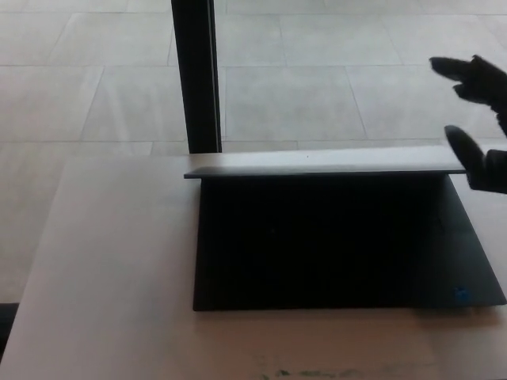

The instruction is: The robot uses its right hand to push down on the lid of a laptop kept in the middle of the desk to close it

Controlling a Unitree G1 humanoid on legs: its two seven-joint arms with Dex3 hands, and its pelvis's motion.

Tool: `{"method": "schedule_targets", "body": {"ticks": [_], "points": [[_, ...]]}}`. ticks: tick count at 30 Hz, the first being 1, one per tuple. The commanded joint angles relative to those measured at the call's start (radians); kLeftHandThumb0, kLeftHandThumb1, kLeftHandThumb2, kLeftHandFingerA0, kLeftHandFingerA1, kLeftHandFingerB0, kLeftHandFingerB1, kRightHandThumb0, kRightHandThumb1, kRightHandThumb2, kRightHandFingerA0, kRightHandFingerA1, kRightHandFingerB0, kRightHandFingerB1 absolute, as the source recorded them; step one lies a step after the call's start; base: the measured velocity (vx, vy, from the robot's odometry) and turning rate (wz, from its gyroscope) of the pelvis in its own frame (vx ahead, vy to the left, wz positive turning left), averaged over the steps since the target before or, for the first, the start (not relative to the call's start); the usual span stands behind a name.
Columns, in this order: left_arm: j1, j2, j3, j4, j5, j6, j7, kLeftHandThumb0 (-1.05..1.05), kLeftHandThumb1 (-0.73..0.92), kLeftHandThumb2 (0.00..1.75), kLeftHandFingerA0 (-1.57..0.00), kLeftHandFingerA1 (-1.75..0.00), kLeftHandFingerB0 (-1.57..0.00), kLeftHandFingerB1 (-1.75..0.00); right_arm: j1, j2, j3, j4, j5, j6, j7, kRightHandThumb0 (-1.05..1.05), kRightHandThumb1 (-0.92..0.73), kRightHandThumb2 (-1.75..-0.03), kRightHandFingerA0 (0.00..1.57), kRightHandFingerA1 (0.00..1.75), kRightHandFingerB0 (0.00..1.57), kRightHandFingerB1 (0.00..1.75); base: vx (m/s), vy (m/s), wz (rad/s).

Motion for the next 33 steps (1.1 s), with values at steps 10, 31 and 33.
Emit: {"method": "schedule_targets", "body": {"ticks": [10,31,33], "points": [[0.015,0.033,0.006,0.021,-0.023,-0.045,-0.014,-0.83,0.91,0.67,-0.43,-0.48,-0.31,-0.34,-0.133,-0.028,0.404,0.3,-0.493,-0.126,-0.004,-0.85,-0.92,-0.74,0.43,0.55,0.42,0.4,0.0,0.0,0.0],[-0.007,0.037,-0.017,-0.004,-0.013,-0.028,-0.001,-0.84,0.92,0.68,-0.44,-0.46,-0.31,-0.33,0.12,-0.026,0.497,0.411,-0.477,-0.127,-0.075,-0.96,-0.82,-0.92,0.41,0.6,0.39,0.47,0.0,0.0,0.0],[-0.01,0.039,-0.016,0.006,-0.015,-0.028,-0.005,-0.84,0.91,0.68,-0.43,-0.46,-0.3,-0.32,0.15,-0.018,0.501,0.427,-0.481,-0.138,-0.087,-0.91,-0.92,-0.8,0.4,0.56,0.39,0.42,0.0,0.0,0.0]]}}
